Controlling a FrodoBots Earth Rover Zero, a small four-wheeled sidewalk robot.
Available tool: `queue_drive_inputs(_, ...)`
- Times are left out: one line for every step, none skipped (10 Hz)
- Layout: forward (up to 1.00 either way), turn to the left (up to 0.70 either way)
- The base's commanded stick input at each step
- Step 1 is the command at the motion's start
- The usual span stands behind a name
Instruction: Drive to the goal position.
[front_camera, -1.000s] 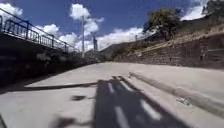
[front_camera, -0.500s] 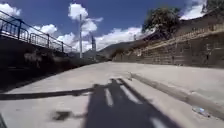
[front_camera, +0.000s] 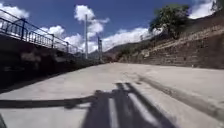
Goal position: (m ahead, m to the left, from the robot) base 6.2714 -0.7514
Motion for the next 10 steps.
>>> queue_drive_inputs(1.00, -0.01)
queue_drive_inputs(1.00, -0.01)
queue_drive_inputs(1.00, -0.01)
queue_drive_inputs(1.00, -0.01)
queue_drive_inputs(1.00, -0.01)
queue_drive_inputs(1.00, -0.01)
queue_drive_inputs(1.00, -0.01)
queue_drive_inputs(1.00, -0.01)
queue_drive_inputs(1.00, -0.01)
queue_drive_inputs(1.00, -0.01)
